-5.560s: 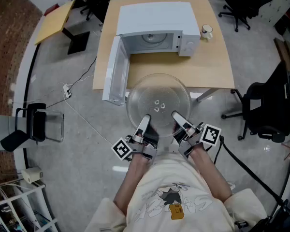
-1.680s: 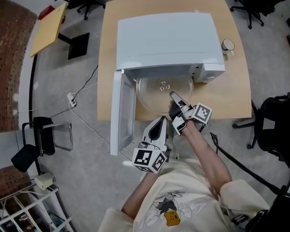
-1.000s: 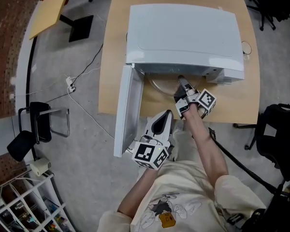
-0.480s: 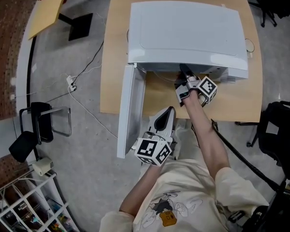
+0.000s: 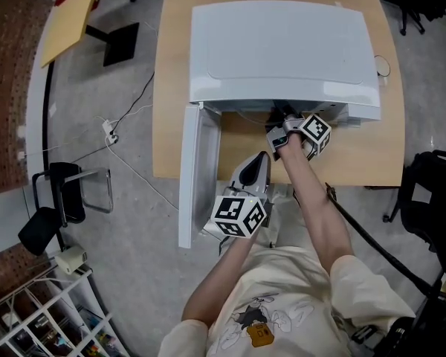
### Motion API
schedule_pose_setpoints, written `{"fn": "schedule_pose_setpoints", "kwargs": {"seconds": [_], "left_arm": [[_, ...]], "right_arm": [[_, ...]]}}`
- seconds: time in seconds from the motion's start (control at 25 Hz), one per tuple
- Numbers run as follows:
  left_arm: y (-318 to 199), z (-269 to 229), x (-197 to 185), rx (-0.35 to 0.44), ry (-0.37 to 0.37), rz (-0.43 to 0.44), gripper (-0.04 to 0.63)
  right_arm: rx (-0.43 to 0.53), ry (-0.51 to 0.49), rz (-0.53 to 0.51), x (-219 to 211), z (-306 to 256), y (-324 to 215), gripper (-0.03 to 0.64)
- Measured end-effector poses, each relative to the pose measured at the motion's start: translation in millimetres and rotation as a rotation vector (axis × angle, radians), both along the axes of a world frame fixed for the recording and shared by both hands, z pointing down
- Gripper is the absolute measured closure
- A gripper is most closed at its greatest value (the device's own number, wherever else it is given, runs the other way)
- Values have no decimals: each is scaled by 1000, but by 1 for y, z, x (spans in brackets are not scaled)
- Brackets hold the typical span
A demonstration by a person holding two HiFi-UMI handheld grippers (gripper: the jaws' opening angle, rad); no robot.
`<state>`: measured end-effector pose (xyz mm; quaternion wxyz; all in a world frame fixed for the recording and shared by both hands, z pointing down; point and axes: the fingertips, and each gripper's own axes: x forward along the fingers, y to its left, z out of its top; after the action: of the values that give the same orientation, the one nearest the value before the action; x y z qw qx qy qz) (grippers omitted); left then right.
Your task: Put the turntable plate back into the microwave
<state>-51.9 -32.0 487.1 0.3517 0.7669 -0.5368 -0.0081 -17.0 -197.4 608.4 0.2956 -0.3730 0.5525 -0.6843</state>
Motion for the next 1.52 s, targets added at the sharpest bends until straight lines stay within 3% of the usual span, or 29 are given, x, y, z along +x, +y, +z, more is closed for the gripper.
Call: {"fn": "schedule_pose_setpoints", "kwargs": {"seconds": [0.2, 0.4, 0.52, 0.72, 0.76, 0.84, 1.24, 1.52], "left_arm": [[-12, 19, -7, -44, 22, -36, 595], [-24, 68, -23, -197, 147, -144, 595], [-37, 89, -28, -240, 206, -182, 595], [-64, 100, -40, -252, 400, -297, 594], [-70, 100, -40, -248, 440, -310, 537], [-76, 100, -40, -238, 496, -327, 520], [-93, 91, -37, -197, 620, -323, 471], [-104, 101, -33, -245, 665, -330, 525]], "right_arm": [[-7, -10, 12, 1, 1, -3, 589], [-13, -19, 7, 0, 1, -3, 589], [-10, -25, -1, 1, 1, -3, 589], [-14, -33, 2, -1, 2, -1, 589], [-16, -35, 3, -1, 2, -1, 589], [-18, -35, 6, 0, 2, -3, 589], [-2, -44, -10, -1, 0, -5, 589], [-4, -43, -26, -3, 0, -6, 588]]}}
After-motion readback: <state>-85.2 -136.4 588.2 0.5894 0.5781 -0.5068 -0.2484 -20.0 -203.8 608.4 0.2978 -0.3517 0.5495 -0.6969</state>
